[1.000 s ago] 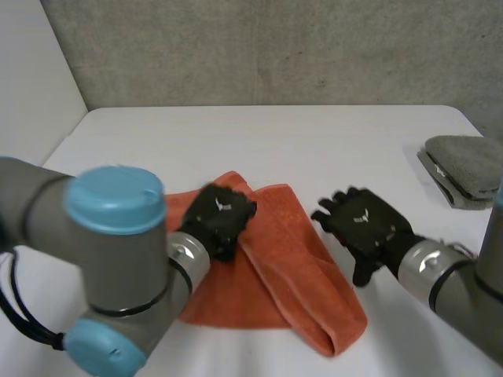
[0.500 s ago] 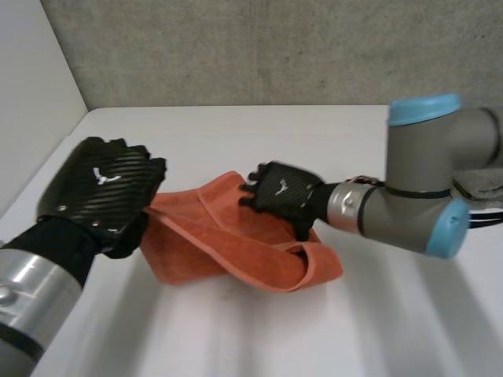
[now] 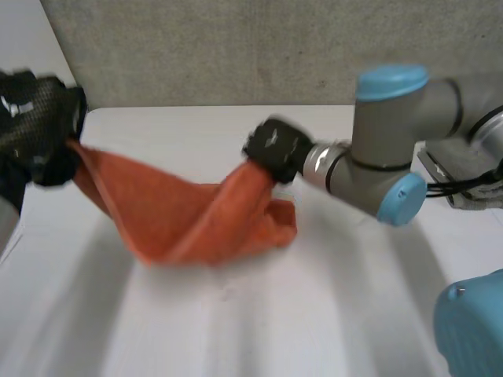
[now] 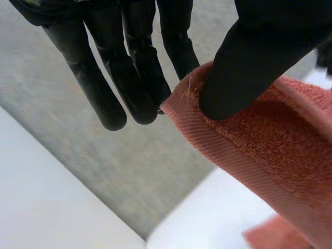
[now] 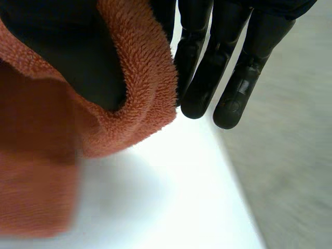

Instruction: Fold the laundry.

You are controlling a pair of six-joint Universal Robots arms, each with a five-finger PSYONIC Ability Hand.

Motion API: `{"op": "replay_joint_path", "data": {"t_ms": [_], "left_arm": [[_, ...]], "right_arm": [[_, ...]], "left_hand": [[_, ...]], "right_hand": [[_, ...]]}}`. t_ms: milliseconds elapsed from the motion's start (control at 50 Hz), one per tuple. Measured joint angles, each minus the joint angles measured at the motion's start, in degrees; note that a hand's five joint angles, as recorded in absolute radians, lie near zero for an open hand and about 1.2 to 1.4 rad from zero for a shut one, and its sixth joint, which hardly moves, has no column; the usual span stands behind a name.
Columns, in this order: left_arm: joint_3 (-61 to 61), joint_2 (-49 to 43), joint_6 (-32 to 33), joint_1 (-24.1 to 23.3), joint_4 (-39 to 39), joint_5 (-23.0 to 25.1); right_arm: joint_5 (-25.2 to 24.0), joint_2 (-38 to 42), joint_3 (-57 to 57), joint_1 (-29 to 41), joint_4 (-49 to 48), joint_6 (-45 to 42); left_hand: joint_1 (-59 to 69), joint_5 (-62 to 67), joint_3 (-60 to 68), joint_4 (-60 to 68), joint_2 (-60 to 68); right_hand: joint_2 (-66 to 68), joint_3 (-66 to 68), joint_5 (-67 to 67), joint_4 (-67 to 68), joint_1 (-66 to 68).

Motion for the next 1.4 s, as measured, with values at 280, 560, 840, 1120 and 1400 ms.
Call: {"op": "replay_joint_path", "data": {"t_ms": [280,560,840,1120,1400], "left_arm": [[14.00,-12.67,-0.38,-1.18,6.17,-0.46],[12.98,-20.42,-0.21,-6.69,6.03,-0.50],[13.00,-20.30,-0.39,-7.18,6.02,-0.44],[18.51,-21.80,-0.36,-6.87,5.58,-0.86],[27.85,-23.14,-0.61,-8.72,3.68,-1.13]], "right_arm": [[9.06,-35.86,42.31,-8.97,-5.95,0.26],[7.72,-40.54,56.62,-9.55,-0.41,-5.90],[7.36,-38.70,56.72,-15.27,-2.33,-2.00],[0.50,-38.18,72.11,-21.42,-8.13,13.24],[-2.60,-39.47,85.12,-16.05,-26.25,42.20]], "left_hand": [[0.00,0.00,0.01,0.01,0.02],[0.00,0.00,0.01,0.12,0.03],[0.00,0.00,0.01,0.20,0.03],[0.00,0.00,0.01,0.20,0.03],[0.00,0.00,0.01,0.21,0.03]], "right_hand": [[0.00,0.00,0.83,0.14,0.00],[-54.54,-55.29,-51.66,-54.56,-44.67],[-54.54,-55.29,-51.66,-54.56,-44.67],[-54.54,-55.29,-51.66,-54.56,-44.67],[-54.54,-55.29,-51.66,-54.56,-44.67]]}}
